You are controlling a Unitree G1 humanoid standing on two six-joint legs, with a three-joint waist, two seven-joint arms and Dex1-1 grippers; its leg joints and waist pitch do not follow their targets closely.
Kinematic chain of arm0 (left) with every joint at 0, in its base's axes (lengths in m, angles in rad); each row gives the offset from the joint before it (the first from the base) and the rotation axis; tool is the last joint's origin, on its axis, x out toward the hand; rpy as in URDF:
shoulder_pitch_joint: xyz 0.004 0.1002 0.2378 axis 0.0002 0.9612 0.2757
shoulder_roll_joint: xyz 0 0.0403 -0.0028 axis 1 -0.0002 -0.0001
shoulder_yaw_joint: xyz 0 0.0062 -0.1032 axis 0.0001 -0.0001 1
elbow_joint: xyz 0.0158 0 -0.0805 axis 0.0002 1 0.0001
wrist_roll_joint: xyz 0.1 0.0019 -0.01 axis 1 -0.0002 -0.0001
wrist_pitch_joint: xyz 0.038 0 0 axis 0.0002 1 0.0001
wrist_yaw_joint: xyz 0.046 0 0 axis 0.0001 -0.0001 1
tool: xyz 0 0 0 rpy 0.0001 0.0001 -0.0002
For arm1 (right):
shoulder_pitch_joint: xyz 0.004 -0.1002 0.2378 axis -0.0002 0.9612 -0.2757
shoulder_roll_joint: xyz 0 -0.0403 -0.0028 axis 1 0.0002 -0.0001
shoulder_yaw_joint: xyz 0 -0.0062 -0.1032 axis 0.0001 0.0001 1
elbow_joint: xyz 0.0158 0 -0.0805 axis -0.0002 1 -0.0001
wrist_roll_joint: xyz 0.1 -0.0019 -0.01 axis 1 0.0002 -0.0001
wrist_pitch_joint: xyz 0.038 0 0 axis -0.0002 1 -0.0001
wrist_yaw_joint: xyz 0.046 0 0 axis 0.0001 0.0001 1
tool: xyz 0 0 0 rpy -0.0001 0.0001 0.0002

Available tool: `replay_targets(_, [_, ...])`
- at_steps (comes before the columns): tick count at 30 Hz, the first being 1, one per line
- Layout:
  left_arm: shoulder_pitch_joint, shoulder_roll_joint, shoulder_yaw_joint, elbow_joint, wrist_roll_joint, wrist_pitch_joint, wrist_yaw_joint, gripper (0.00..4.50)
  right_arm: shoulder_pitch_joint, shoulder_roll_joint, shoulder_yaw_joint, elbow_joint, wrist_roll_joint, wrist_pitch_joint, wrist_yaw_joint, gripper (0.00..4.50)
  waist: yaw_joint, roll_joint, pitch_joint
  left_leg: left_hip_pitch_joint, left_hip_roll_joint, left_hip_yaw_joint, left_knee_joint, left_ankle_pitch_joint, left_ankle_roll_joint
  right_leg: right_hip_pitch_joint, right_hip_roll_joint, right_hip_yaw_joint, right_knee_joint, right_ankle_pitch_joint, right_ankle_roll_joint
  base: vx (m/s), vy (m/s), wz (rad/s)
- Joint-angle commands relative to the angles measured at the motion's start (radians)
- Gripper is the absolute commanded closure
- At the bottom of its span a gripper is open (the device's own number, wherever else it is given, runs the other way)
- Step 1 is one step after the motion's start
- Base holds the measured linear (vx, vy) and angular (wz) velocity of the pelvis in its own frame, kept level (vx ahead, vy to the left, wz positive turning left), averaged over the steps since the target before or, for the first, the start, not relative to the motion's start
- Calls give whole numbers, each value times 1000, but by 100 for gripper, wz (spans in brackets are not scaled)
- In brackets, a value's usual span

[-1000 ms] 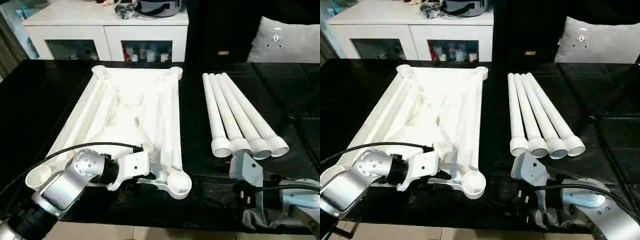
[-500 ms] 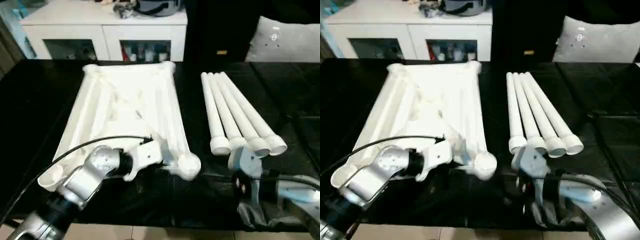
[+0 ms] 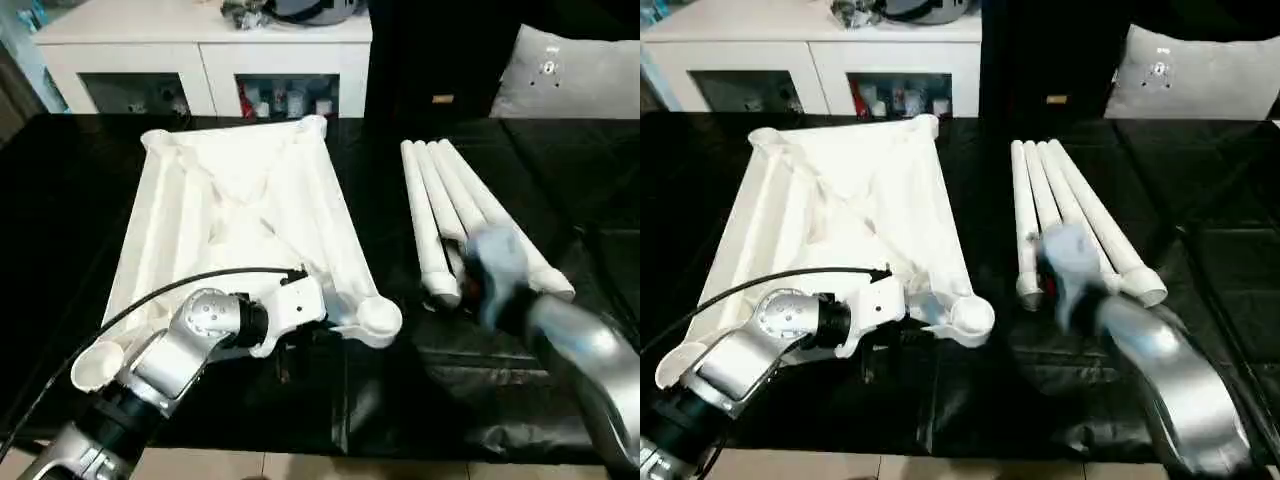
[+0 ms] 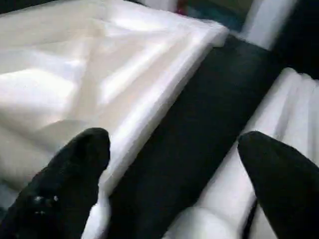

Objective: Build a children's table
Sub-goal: Move table base

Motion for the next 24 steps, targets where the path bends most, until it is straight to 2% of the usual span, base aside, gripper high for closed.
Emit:
replay_targets(1, [6, -4, 37, -37, -36, 2, 3, 421, -22, 11, -10, 21, 14, 73, -33, 0, 0, -14, -59, -1, 98, -33, -75, 146, 93, 49, -95, 47, -52, 113, -304, 0, 0, 0])
replay_targets(2, [12, 2, 47, -53, -42, 5, 6, 402, -62, 43, -22, 54, 25, 96, -57, 0, 1, -9, -65, -2, 97, -32, -70, 176, 91, 51, -98, 47, -45, 171, -311, 0, 0, 0])
replay_targets(3, [17, 7, 58, -66, -43, 8, 12, 386, -98, 69, -27, 87, 18, 112, -79, 0, 0, -10, -68, -4, 94, -31, -67, 209, 92, 51, -94, 47, -39, 223, -314, 0, 0, 0])
replay_targets(5, [31, 20, 82, -103, -52, 24, 18, 383, -160, 117, -31, 147, -5, 144, -116, 0, -3, -11, -72, -9, 91, -29, -65, 231, 91, 51, -93, 45, -34, 262, -323, 0, 0, 0])
replay_targets(6, [38, 26, 96, -128, -64, 44, 17, 383, -189, 134, -26, 172, -22, 167, -131, 0, 1, -14, -69, -7, 93, -25, -65, 216, 89, 50, -92, 46, -37, 255, -325, 0, 0, 0])
replay_targets(8, [50, 37, 125, -191, -93, 107, 17, 383, -250, 159, -6, 222, -50, 238, -174, 0, 1, -12, -66, -6, 93, -25, -68, 202, 76, 49, -90, 44, -35, 223, -328, 0, 0, 0])
replay_targets(9, [53, 39, 138, -210, -100, 131, 24, 383, -273, 170, -4, 245, -56, 255, -192, 0, 1, -14, -64, -5, 93, -23, -69, 185, 70, 47, -89, 44, -39, 200, -324, 0, 0, 0])
replay_targets(11, [58, 41, 161, -236, -112, 170, 40, 383, -316, 191, -11, 302, -60, 282, -222, 0, 4, -9, -64, -2, 94, -21, -71, 156, 47, 47, -88, 45, -40, 164, -320, 0, 0, 0])
replay_targets(16, [67, 45, 176, -269, -123, 201, 52, 383, -382, 198, -12, 427, -96, 278, -257, 0, 5, -12, -65, -6, 90, -19, -71, 154, 24, 50, -88, 45, -38, 180, -317, 0, 0, 0])
replay_targets(17, [77, 39, 184, -298, -133, 227, 65, 383, -418, 205, -30, 507, -121, 250, -287, 0, 6, -16, -65, -7, 89, -18, -73, 143, 18, 52, -91, 45, -40, 165, -319, 0, 0, 0])
replay_targets(18, [82, 35, 188, -316, -140, 241, 71, 383, -433, 207, -36, 537, -124, 242, -288, 0, 6, -24, -66, -8, 89, -16, -73, 139, 18, 53, -91, 46, -41, 161, -318, 0, 0, 0])
replay_targets(21, [88, 31, 196, -352, -152, 279, 82, 383, -462, 213, -50, 594, -120, 239, -291, 0, 10, -22, -64, -9, 89, -16, -72, 137, 14, 52, -89, 46, -40, 153, -315, 0, 0, 0])
replay_targets(24, [90, 32, 196, -364, -157, 292, 88, 383, -478, 224, -71, 635, -100, 240, -286, 0, 10, -26, -63, -10, 89, -15, -71, 143, 24, 52, -89, 46, -39, 163, -316, 0, 0, 0])
